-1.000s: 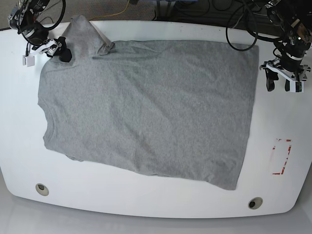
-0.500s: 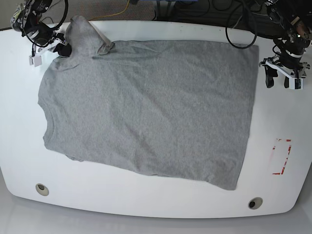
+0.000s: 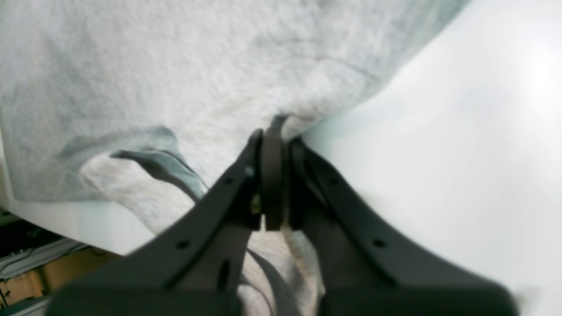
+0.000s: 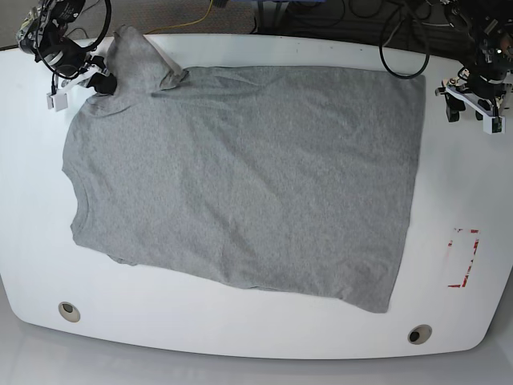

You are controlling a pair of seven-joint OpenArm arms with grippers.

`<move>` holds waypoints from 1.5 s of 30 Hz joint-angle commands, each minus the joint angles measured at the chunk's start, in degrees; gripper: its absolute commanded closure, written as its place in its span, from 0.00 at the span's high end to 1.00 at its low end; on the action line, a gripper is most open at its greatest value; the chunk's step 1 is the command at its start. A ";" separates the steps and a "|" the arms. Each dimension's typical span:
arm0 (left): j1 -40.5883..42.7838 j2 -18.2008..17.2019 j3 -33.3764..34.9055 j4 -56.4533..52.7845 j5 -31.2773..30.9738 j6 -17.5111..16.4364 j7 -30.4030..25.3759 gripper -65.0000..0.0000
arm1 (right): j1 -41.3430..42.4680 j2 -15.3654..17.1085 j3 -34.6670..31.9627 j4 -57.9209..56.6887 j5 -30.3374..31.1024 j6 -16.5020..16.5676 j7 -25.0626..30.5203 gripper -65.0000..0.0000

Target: Layout the t-shirt on the table in an organized manner, then fold the t-shirt properly

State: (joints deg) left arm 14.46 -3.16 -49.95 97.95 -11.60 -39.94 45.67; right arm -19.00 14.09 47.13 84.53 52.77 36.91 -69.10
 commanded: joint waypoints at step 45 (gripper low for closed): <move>10.20 3.55 10.17 5.83 -0.67 -0.06 -2.02 0.60 | 0.15 1.08 -2.08 0.70 0.98 0.33 0.66 0.02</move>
State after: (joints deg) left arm 24.47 0.78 -40.34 102.91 -11.62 -39.90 44.36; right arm -18.92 14.13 44.62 84.53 52.97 37.10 -68.82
